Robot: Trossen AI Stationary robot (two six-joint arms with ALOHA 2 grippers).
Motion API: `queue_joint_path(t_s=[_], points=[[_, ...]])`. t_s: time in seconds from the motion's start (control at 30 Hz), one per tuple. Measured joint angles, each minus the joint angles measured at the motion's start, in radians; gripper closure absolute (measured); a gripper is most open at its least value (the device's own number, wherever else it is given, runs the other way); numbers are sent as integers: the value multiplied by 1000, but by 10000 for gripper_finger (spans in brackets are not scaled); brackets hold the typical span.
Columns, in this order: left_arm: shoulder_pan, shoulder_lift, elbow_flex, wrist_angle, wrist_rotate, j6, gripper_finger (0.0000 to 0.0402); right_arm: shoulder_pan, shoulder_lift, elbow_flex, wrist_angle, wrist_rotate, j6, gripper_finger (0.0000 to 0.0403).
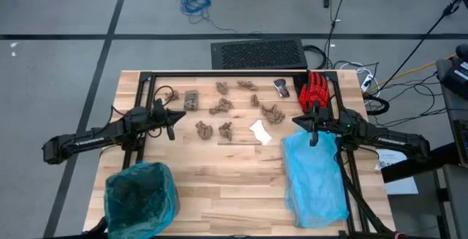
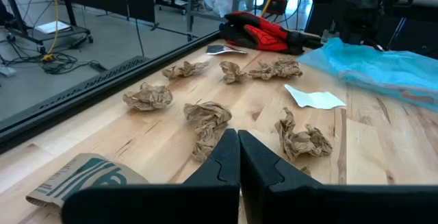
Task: Place trash/remove bag and relplace
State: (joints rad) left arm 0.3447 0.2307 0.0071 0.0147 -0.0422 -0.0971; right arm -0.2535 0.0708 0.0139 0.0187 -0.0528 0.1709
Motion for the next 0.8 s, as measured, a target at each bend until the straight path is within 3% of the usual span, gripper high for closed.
queue_joint_path(t_s=[0.2,0.8], points=[[15,0,0,24,-151,-45,401,0,0,0,0,0,0,403],[16,0,0,72,-172,-54,401,0,0,0,0,0,0,403]])
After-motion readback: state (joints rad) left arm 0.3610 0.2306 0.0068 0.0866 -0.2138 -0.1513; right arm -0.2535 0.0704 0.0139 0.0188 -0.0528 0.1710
